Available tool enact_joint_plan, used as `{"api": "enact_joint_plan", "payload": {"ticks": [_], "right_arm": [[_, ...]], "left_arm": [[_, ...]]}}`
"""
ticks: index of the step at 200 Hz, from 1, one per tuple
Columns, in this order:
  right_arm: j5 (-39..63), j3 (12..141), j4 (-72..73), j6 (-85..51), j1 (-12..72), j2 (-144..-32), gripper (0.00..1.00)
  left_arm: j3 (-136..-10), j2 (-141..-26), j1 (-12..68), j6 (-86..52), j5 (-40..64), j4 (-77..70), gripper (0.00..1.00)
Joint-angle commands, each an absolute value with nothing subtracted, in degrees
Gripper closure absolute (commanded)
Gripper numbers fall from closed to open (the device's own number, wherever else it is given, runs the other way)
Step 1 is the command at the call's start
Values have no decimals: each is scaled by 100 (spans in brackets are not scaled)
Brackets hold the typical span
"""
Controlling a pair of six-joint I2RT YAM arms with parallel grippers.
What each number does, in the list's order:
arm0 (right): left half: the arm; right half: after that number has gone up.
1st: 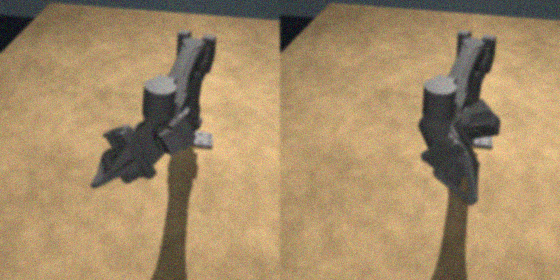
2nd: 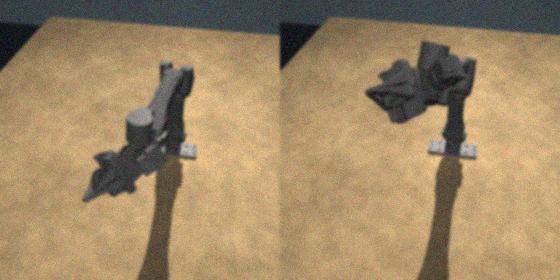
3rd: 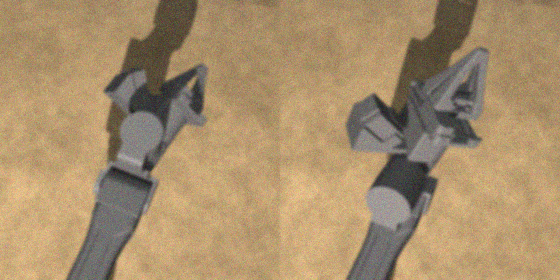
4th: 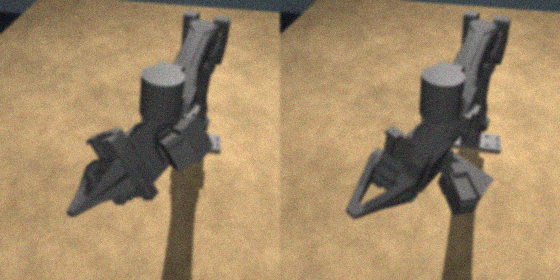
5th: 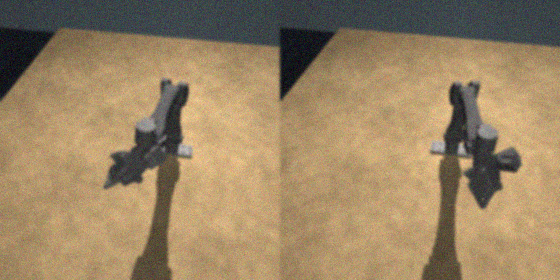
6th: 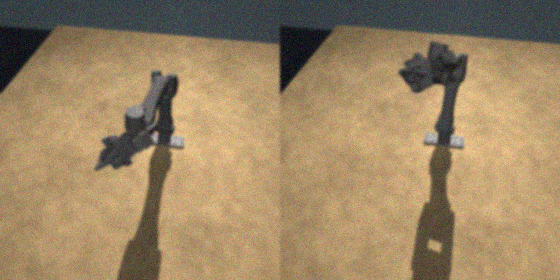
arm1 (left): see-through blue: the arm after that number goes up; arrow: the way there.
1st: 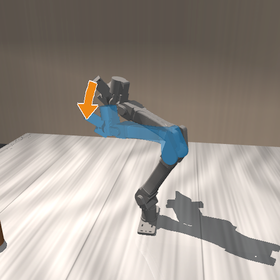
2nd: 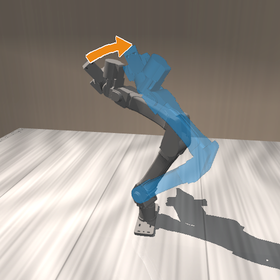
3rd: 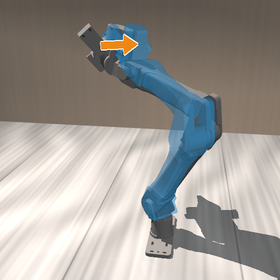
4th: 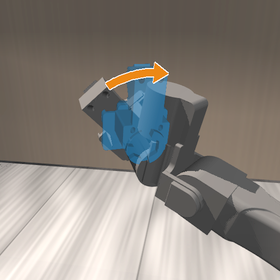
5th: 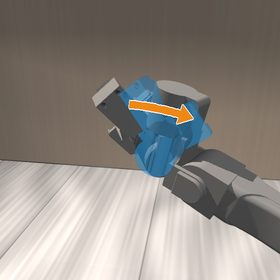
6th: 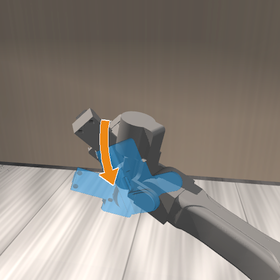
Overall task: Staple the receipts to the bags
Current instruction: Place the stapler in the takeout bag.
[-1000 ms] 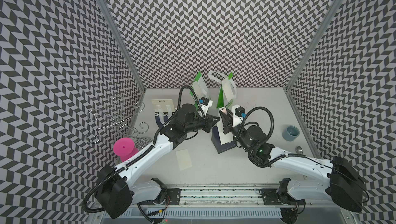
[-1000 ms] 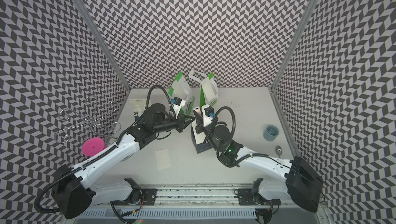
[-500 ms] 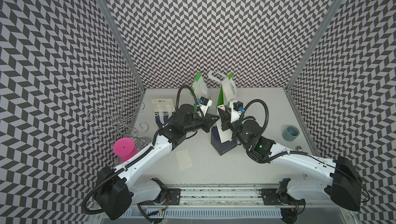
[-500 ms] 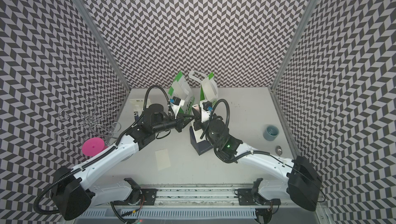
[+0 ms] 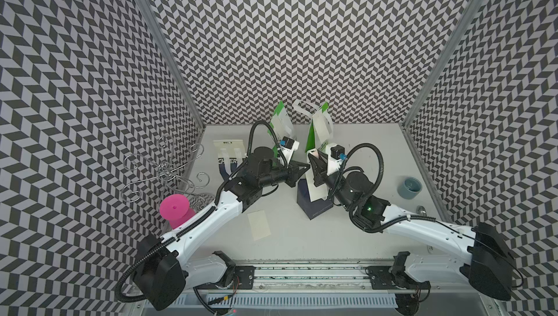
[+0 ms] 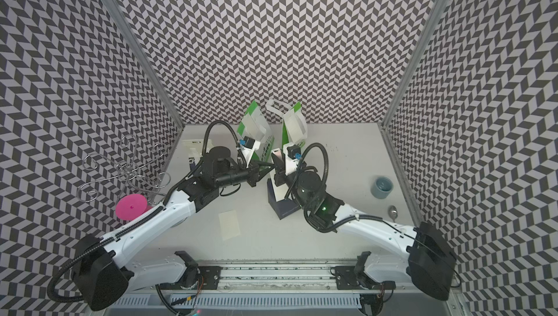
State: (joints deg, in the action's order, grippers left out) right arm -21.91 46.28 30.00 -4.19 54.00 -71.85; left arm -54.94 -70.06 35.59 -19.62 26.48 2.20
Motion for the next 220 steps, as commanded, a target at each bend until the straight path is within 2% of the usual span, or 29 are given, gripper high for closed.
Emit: {"api": "enact_joint_plan", "payload": {"ticks": [1,80,146,200,220], "right_arm": [[-1963,4754,3025,-593,5442,-7154,100],[-2048,5111,1599,-1249,5441,-7045,100],[-1975,5185,1107,-1385,5298,-6833,100],[-1775,5108,1440,-1171,5291,-6770,100],[-1689,4969,2050,-903,5291,-6577,100]], "left_arm": [[-5450,-6887,3552,-1957,2689,-96,100],[-5273,-6802,3568,-1646,2542,-573,100],[-5251,-6700,3568,-1457,2442,-519,100],[-5281,-6756,3560,-1549,2541,-494,100],[-5321,-6824,3567,-1605,2583,-391,100]]}}
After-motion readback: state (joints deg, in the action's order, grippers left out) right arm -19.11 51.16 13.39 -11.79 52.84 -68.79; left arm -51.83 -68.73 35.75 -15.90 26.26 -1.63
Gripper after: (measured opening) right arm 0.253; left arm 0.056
